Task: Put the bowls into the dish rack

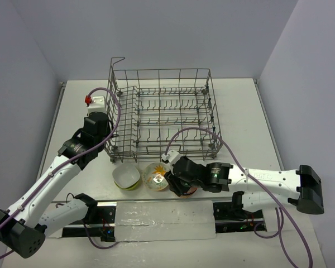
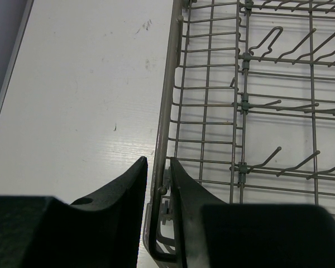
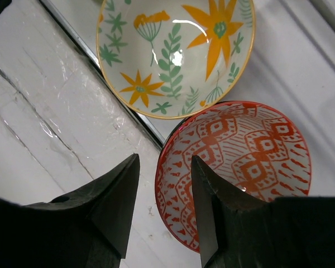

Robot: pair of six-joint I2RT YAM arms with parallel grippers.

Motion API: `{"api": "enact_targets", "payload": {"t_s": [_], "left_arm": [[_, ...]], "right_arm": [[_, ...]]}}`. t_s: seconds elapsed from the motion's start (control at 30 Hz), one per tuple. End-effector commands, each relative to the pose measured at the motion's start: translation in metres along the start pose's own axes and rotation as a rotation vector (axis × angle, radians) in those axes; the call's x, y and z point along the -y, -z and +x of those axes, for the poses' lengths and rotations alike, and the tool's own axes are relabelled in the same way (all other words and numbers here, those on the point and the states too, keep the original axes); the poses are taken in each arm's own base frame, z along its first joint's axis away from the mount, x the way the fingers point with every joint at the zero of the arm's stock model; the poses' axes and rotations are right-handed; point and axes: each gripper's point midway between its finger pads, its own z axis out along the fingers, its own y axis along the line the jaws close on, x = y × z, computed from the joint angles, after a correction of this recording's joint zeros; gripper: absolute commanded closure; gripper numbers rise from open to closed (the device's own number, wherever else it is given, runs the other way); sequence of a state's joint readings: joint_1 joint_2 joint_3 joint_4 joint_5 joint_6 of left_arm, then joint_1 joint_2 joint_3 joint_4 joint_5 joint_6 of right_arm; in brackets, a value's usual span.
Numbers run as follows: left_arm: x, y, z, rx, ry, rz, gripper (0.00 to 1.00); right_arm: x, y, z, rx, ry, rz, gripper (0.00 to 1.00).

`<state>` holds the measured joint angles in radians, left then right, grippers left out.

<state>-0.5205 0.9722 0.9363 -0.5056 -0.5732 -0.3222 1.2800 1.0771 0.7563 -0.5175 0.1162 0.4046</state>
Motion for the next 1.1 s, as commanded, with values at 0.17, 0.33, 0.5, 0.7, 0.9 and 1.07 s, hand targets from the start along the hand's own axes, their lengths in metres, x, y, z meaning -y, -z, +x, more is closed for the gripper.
{"api": "enact_targets", "payload": {"t_s": [0.17, 0.33, 0.5, 0.7, 0.9, 1.07], "left_arm": [[0.002, 0.0, 0.0, 0.0, -0.016, 0.017, 0.71], [0.002, 0.0, 0.0, 0.001, -0.015, 0.017, 0.71], [0.003, 0.0, 0.001, -0.003, -0.017, 0.021, 0.71], [0.002, -0.001, 0.0, -0.003, -0.016, 0.019, 0.71], [0.004, 0.0, 0.0, -0.004, -0.017, 0.027, 0.71], [0.004, 0.0, 0.0, -0.002, -0.015, 0.029, 0.71]], "right_arm": [[-0.006, -0.012, 0.012, -0.042, -0.014, -0.014, 0.6], [-0.006, -0.013, 0.012, -0.038, -0.016, -0.014, 0.75], [-0.005, -0.012, 0.01, -0.033, -0.015, -0.007, 0.94], [-0.007, -0.007, 0.007, -0.026, -0.018, -0.013, 1.0], [-0.011, 0.007, -0.002, 0.004, -0.034, -0.035, 1.0], [-0.018, 0.029, -0.019, 0.079, -0.052, -0.082, 1.0]]}}
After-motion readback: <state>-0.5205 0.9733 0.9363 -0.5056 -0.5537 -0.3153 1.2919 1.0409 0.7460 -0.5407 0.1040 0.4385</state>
